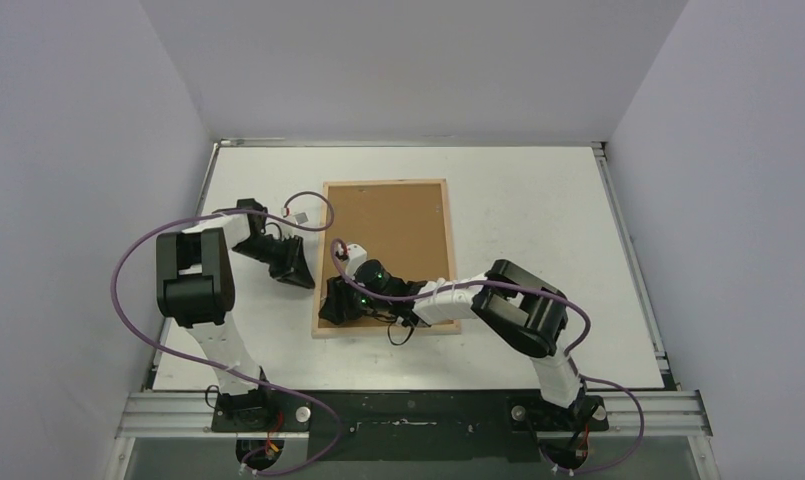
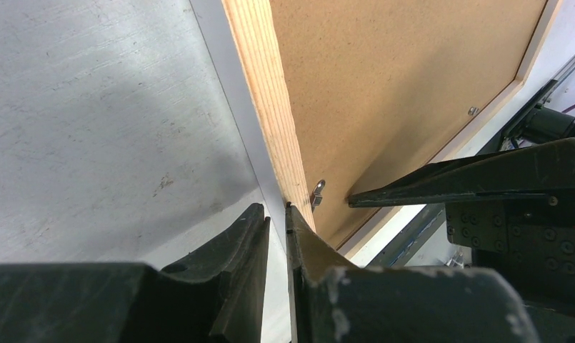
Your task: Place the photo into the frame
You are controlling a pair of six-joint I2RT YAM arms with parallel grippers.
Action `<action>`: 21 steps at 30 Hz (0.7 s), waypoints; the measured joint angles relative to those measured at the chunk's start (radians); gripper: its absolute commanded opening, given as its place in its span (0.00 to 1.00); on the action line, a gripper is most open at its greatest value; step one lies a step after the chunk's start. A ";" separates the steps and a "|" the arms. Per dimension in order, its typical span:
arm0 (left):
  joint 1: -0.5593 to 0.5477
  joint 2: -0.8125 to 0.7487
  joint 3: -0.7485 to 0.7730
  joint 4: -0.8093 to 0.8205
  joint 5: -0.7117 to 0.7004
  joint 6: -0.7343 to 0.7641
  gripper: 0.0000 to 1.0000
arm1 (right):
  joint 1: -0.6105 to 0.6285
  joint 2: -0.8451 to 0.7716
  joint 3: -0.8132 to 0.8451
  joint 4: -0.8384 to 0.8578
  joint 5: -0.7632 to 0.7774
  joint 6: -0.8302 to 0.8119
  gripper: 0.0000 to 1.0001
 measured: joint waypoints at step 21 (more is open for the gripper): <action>0.000 0.016 -0.008 0.005 0.005 -0.015 0.12 | 0.001 0.103 0.105 0.025 0.017 0.029 0.45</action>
